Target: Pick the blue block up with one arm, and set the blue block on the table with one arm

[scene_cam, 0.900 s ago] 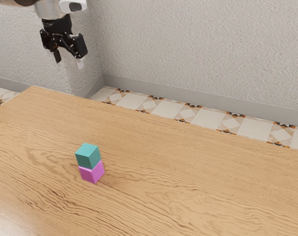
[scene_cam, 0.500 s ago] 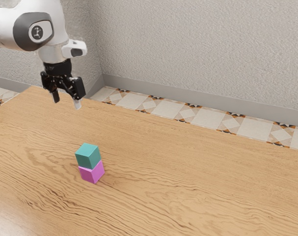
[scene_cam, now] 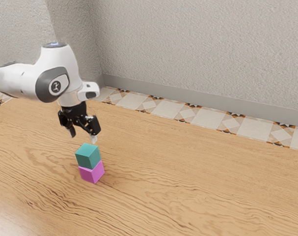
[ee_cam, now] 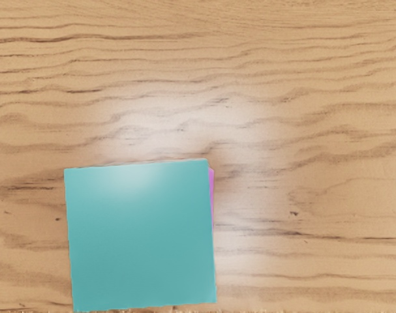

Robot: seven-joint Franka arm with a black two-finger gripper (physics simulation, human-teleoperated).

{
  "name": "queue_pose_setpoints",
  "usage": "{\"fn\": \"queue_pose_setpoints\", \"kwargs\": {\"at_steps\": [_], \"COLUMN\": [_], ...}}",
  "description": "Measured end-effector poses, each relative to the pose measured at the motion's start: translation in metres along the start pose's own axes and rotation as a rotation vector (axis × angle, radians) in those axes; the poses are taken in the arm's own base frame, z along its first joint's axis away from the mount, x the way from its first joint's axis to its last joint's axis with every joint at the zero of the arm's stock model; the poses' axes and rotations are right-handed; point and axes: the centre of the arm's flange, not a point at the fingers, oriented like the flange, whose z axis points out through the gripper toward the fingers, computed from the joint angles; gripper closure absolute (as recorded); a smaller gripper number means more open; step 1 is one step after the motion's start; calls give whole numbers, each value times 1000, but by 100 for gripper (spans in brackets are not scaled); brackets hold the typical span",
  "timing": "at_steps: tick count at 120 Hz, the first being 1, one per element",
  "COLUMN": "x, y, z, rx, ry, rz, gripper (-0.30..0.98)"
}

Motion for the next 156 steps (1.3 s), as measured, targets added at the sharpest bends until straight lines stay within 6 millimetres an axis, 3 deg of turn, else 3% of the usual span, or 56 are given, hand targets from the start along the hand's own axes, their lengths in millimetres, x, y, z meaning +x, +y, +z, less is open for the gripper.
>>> {"fn": "queue_pose_setpoints", "kwargs": {"at_steps": [39,82,124,156], "x": [5,10,11,13], "y": [-7,-7,-25,-16], "z": [38,53,66,82], "rx": [7,13,14,2], "ry": [16,12,-7,-31], "rz": [-28,-35,-72,-71], "gripper": [0,0,0,0]}}
